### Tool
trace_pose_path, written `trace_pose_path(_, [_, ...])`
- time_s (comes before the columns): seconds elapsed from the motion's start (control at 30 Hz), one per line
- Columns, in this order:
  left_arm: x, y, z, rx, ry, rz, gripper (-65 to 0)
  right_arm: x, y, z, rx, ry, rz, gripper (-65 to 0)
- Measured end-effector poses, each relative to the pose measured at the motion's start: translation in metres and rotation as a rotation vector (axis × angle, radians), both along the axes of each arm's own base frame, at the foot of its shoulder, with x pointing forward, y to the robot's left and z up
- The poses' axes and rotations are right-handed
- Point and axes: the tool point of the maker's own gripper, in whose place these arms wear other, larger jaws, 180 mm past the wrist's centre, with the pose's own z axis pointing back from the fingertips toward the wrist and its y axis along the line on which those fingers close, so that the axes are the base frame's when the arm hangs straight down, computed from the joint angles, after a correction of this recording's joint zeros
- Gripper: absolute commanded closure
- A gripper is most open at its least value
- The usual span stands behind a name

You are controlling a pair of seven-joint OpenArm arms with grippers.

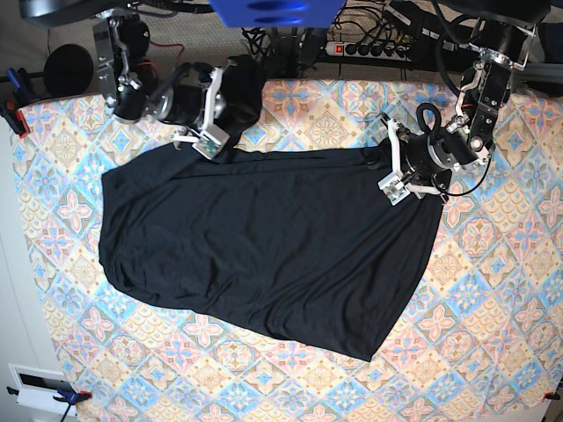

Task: Layout the t-shirt on the table in an organized manner, then fold the t-shirt properly
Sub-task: 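Grasp the sleeve fabric with the right gripper and lift it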

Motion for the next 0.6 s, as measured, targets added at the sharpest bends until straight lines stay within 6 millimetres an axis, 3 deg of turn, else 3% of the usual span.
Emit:
trace_pose_path(0.1, [0.000,-0.001,0.000,-0.005,0.001,-0.001,-26.3,0.014,0.014,0.011,0.022,-0.053,0.051,0.0])
trace_pose_path(0.2, [0.000,0.000,0.000,-0.001,0.000,0.000,-26.3,0.032,0.016,0.020,0.024,-0.100,0.056,0.0])
trace_pose_path(0.43, [-0.001,0.000,-0.001,0.000,0.004,0.000,-26.3,0.061,0.022,0.015,0.044,-0.097,0.027,0.0])
trace_pose_path(0.53, [-0.001,0.000,-0.001,0.000,0.003,0.000,-26.3,0.065,0.018,-0.003,0.041,-0.035,-0.010,0.0])
trace_pose_path(0.6, [-0.001,0.000,-0.001,-0.001,0.004,0.000,-26.3,0.056,0.018,-0.021,0.029,0.034,-0.021,0.0])
